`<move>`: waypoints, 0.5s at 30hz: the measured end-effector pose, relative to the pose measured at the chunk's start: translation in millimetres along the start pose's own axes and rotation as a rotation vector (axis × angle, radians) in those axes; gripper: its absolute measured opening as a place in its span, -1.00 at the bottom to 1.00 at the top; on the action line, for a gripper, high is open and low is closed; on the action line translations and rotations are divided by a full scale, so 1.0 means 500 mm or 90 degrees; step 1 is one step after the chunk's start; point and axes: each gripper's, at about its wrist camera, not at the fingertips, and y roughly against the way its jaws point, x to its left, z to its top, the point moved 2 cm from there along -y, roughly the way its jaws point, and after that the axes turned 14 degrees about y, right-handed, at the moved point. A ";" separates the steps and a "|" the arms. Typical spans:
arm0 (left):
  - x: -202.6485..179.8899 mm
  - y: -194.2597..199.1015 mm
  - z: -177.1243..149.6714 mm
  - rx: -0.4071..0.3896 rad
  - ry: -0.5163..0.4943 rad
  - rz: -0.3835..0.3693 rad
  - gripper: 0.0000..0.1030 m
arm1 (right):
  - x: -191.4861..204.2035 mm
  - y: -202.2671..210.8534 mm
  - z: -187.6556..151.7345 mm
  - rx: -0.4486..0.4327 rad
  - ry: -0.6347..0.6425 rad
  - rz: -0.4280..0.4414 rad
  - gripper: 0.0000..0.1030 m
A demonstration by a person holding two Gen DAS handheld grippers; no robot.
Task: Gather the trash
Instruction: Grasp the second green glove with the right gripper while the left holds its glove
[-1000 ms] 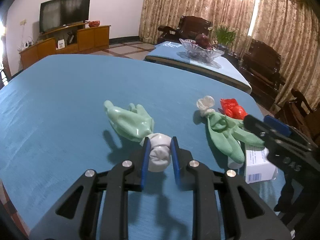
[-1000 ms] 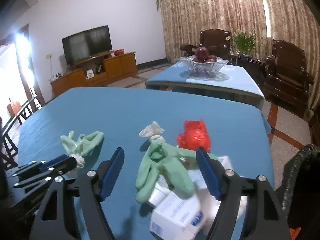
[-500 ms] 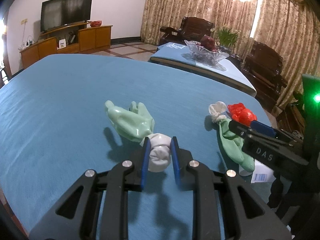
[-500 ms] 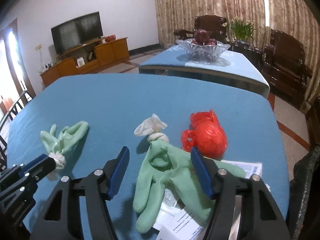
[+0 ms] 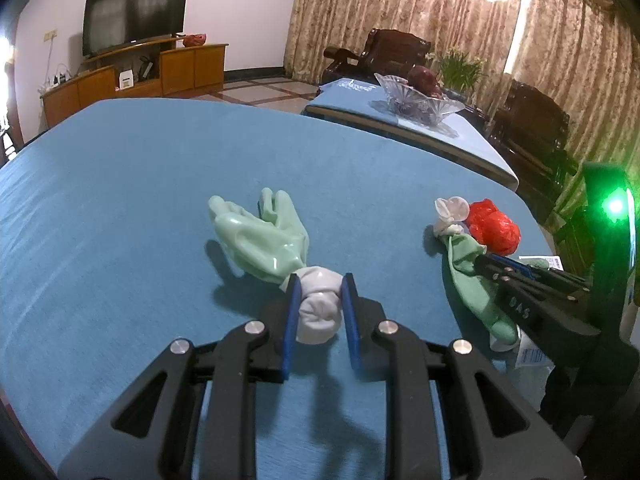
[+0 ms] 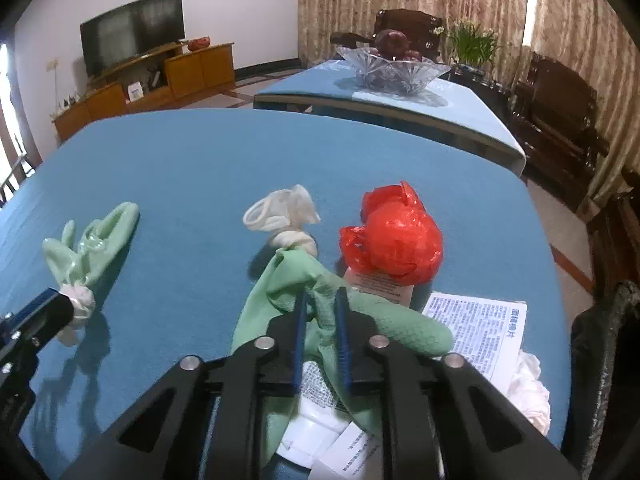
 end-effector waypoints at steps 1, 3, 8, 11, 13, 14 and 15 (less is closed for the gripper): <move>-0.002 0.001 0.001 0.000 -0.001 0.000 -0.61 | -0.004 0.006 -0.001 -0.007 -0.007 0.005 -0.90; -0.004 0.001 0.007 -0.002 0.000 -0.002 -0.61 | -0.014 0.020 -0.001 -0.022 -0.026 0.021 -0.93; -0.010 0.019 0.016 -0.010 -0.005 -0.011 -0.61 | -0.025 0.071 -0.002 -0.057 -0.042 0.047 -0.95; -0.022 0.036 0.019 -0.014 -0.010 -0.020 -0.62 | -0.032 0.099 0.000 -0.078 -0.047 0.063 -0.95; -0.033 0.049 0.020 -0.016 -0.015 -0.025 -0.62 | -0.036 0.118 0.001 -0.091 -0.045 0.069 -0.95; -0.038 0.056 0.020 -0.018 -0.018 -0.030 -0.62 | -0.039 0.127 0.003 -0.095 -0.045 0.071 -0.95; -0.040 0.061 0.019 -0.020 -0.020 -0.033 -0.62 | -0.039 0.132 0.003 -0.099 -0.046 0.073 -0.95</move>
